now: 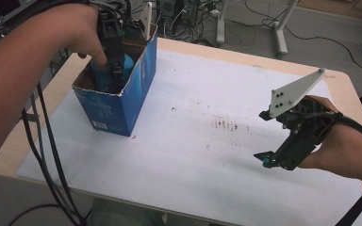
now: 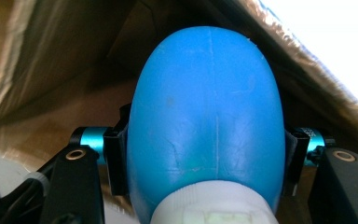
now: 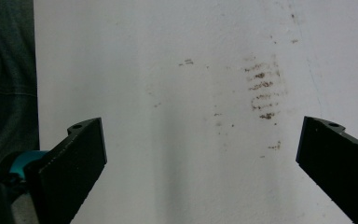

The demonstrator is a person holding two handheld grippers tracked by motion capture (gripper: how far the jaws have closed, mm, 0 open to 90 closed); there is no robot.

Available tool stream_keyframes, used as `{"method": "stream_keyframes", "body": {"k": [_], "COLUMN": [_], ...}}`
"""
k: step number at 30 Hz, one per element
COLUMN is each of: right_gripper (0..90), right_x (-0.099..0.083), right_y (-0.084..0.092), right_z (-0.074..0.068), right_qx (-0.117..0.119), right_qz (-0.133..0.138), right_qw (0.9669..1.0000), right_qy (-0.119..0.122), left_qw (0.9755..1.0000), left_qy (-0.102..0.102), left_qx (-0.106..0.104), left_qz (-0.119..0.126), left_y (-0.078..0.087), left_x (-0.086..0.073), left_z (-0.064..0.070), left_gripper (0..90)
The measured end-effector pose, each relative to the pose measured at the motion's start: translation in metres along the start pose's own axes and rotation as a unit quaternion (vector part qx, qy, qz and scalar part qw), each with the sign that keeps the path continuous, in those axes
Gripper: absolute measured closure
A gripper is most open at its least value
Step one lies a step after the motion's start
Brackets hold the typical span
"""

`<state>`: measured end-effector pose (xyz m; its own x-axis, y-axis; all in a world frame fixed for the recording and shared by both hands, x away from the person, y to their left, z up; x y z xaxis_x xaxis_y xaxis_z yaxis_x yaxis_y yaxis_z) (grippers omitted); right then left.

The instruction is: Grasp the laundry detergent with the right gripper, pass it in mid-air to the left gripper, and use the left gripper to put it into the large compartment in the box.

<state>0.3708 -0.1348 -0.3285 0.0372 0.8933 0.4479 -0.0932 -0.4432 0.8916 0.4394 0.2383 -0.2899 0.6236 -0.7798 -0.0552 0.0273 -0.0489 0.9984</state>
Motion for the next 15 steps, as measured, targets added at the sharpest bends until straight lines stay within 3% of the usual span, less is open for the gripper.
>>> {"method": "stream_keyframes", "body": {"k": [3, 7, 15], "right_gripper": [0.7, 0.7, 0.7], "right_x": [0.0, 0.0006, 0.0026], "right_y": [-0.001, -0.0021, -0.0046], "right_z": [-0.0007, -0.0008, -0.001], "right_qx": [0.001, 0.002, 0.002], "right_qz": [-0.002, -0.006, -0.008], "right_qw": [1.0, 1.0, 1.0], "right_qy": [-0.001, -0.001, -0.001], "left_qw": [0.9998, 0.9996, 0.9995], "left_qy": [-0.019, -0.026, -0.022], "left_qx": [-0.003, -0.005, -0.013], "left_qz": [0.0, 0.012, 0.015], "left_y": [-0.006, -0.0073, -0.0058], "left_x": [0.0002, 0.0, -0.0018], "left_z": [-0.0002, -0.0016, -0.0035], "left_gripper": [37.9, 37.8, 35.8]}}
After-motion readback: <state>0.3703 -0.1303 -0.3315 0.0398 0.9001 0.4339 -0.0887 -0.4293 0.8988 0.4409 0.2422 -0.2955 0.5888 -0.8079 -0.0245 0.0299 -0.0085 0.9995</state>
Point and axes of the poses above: each handheld gripper's, and its own axes: y roughly backward along the jaws, x roughly out of its top, z roughly to its right, the point moved 1 cm from there along -y, roughly forward along the jaws, and after that the axes turned 1 degree about y, right-handed, at the moved point
